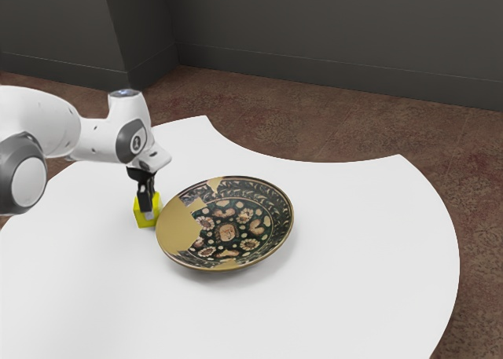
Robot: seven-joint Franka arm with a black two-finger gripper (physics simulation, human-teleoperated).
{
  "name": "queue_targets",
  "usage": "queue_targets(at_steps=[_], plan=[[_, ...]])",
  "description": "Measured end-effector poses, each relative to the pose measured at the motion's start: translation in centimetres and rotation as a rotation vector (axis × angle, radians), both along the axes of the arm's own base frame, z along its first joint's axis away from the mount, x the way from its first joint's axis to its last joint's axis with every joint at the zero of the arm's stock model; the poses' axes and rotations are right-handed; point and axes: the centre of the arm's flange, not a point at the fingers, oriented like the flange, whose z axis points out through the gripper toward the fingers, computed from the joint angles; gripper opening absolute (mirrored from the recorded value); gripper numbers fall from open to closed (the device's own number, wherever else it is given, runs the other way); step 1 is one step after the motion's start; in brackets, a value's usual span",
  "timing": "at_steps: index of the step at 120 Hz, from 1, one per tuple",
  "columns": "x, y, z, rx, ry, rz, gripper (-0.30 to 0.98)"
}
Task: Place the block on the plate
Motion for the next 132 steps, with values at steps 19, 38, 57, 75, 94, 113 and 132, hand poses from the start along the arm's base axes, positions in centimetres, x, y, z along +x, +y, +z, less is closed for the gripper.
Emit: queue_targets(at_steps=[19, 38, 57, 75, 94, 113, 132], plan=[[0.0, 0.1, -0.3, -0.002, 0.000, 0.008, 0.43], [0.0, 0.1, 0.6, 0.005, -0.014, 0.010, 0.39], [-0.5, 0.4, 5.1, 0.007, -0.068, 0.017, 0.38], [-1.8, 0.2, 9.2, 0.002, -0.109, 0.019, 0.38], [-4.0, -2.1, 12.5, -0.016, -0.133, -0.006, 0.38], [-4.0, -7.0, 13.4, -0.029, -0.131, -0.082, 0.38], [-3.5, -12.1, 12.4, -0.037, -0.104, -0.164, 0.38]])
